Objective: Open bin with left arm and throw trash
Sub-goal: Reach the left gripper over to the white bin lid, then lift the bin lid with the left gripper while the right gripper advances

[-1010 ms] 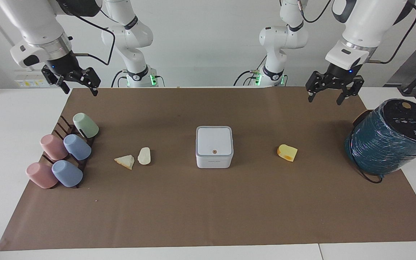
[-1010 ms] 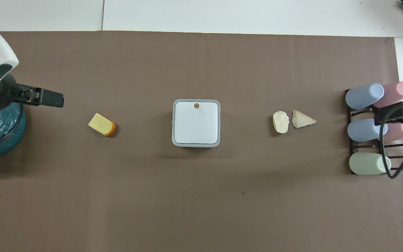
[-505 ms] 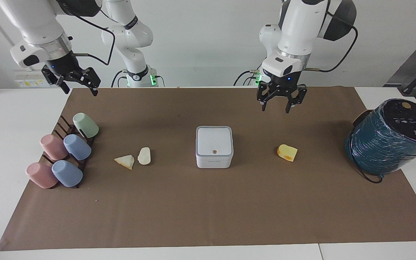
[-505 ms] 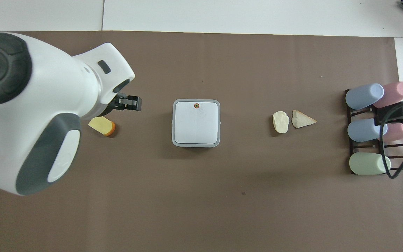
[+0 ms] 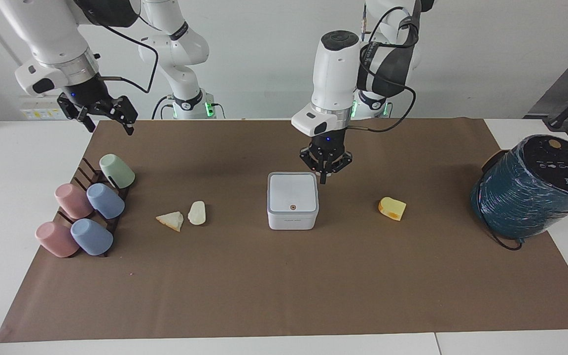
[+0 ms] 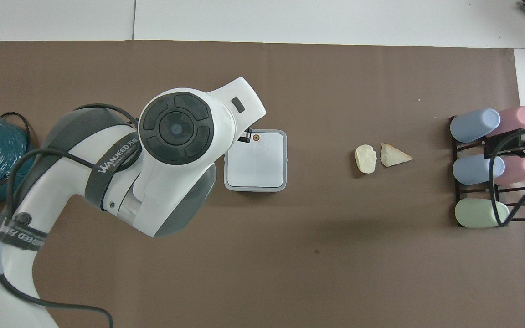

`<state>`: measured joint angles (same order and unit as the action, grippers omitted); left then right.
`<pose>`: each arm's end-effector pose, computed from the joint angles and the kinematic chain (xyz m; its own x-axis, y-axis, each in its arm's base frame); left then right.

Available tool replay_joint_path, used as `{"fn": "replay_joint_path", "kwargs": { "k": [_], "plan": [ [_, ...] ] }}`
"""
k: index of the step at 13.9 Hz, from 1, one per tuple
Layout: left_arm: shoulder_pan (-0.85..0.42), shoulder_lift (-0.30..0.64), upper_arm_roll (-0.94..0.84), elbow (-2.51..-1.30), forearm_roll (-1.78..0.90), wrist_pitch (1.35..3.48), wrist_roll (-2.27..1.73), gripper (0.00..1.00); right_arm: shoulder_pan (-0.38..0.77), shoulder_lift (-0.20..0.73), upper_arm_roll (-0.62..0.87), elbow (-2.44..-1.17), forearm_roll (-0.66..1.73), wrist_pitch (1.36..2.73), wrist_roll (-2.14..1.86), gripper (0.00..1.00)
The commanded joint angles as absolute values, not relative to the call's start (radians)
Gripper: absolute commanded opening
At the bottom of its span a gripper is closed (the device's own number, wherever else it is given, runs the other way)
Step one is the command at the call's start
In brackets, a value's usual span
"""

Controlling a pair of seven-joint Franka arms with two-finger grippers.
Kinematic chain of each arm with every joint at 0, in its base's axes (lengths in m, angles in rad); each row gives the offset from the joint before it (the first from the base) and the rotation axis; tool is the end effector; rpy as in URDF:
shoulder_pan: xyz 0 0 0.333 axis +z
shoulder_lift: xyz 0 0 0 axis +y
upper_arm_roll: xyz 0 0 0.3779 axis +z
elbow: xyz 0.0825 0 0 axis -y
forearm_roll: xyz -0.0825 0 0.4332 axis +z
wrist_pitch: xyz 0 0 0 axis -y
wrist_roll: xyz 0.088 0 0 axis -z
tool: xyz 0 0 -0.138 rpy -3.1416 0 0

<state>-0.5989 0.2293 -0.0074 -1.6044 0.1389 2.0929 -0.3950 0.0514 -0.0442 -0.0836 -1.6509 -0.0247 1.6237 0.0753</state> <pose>0.6034 -0.4050 0.5392 0.9247 -0.2542 0.2832 -0.2579 -0.9659 -0.0250 0.5915 -0.0234 0.6445 0.9942 -0.1060 0.0184 -0.1063 -0.9941 0.0197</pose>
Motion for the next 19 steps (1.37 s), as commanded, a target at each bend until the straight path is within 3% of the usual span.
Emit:
{"fn": "replay_joint_path", "kwargs": {
  "k": [1,5,11,16,19],
  "plan": [
    [-0.63,0.251,0.003,-1.612,0.15,2.146,-0.426,0.0,0.064,-0.068,-0.084,-1.796,-0.038,1.8,0.084,1.0],
    [-0.646,0.334,0.003,-1.614,0.131,2.248,-0.439,0.0,0.072,0.079,-0.074,-1.835,-0.026,1.988,0.011,1.0],
    [-0.647,0.345,0.003,-1.733,0.038,2.402,-0.465,0.0,0.1,0.159,-0.072,-1.994,0.092,2.227,-0.71,1.0],
    [-0.655,0.321,0.005,-1.72,0.038,2.275,-0.463,0.0,0.081,0.221,-0.074,-2.06,0.207,2.38,-1.292,1.0],
    [-0.647,0.23,0.005,-1.72,0.037,2.142,-0.462,0.0,0.051,0.261,-0.074,-2.079,0.21,2.443,-1.452,1.0]
  ]
}}
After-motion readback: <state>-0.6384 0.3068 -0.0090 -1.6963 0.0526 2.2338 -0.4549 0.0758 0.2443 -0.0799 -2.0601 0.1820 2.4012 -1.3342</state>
